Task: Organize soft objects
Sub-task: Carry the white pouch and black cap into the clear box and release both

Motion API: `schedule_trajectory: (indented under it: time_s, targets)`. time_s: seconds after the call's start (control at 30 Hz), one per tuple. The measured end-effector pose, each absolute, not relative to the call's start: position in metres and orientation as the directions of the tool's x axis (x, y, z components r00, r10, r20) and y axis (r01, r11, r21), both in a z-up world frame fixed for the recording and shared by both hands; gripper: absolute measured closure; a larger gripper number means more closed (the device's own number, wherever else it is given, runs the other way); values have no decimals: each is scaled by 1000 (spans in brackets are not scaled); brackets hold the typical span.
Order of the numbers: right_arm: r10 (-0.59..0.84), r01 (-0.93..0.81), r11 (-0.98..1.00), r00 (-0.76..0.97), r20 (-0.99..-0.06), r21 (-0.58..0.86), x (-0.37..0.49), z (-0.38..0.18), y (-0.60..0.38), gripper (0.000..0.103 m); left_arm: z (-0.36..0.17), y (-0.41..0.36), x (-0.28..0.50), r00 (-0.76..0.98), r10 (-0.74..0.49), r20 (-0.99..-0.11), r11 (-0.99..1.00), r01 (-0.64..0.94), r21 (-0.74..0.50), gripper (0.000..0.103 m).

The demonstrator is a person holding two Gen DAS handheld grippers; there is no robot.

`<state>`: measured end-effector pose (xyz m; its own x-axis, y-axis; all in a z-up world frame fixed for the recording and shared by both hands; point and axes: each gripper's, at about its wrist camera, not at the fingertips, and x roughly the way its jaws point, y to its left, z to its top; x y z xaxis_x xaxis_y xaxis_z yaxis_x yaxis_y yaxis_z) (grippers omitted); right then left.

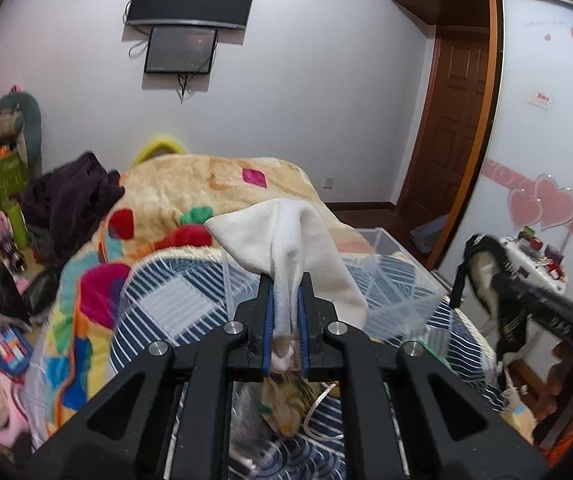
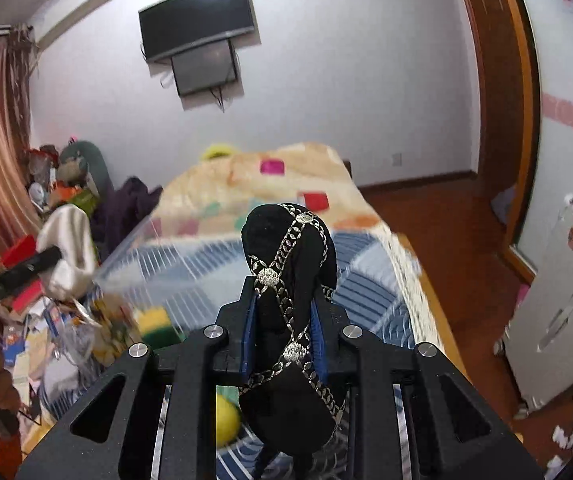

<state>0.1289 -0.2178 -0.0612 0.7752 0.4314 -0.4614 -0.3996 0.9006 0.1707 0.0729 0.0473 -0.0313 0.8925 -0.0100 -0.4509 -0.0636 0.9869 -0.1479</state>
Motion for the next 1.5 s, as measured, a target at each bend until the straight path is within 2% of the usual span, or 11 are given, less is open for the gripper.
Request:
schedule_trajectory:
  time_s: [0.33, 0.5, 0.7, 1.0, 1.3, 1.4, 1.5]
  targets:
    - [457, -450, 885, 798, -393, 117, 158, -36, -182, 82, -18, 57, 119, 876, 23, -481, 992, -79, -98, 93]
    - [466, -469, 878, 787, -405, 97, 179, -34, -164, 82, -25, 59, 146, 849, 83, -522, 992, -121, -40, 93]
    - [463, -493, 867, 747, -478, 70, 205, -47, -143, 82, -48, 59, 184, 788, 61, -612, 995, -98, -27, 93]
    - [444, -545, 836, 615, -652, 55, 231, -83, -122, 82, -82, 62, 216, 667, -27, -745, 996, -46, -78, 93]
    - [415, -577, 814, 504, -758, 63, 241, -100, -116, 79, -90, 55, 217, 627, -36, -779, 999, -3, -48, 93]
    - [409, -588, 807, 496, -766, 50, 236, -102, -116, 79, -90, 54, 216, 620, -48, -783, 999, 10, -53, 85]
    - [413, -597, 801, 498, -763, 44, 232, -98, -117, 69, -87, 52, 213, 626, -50, -778, 999, 15, -52, 75]
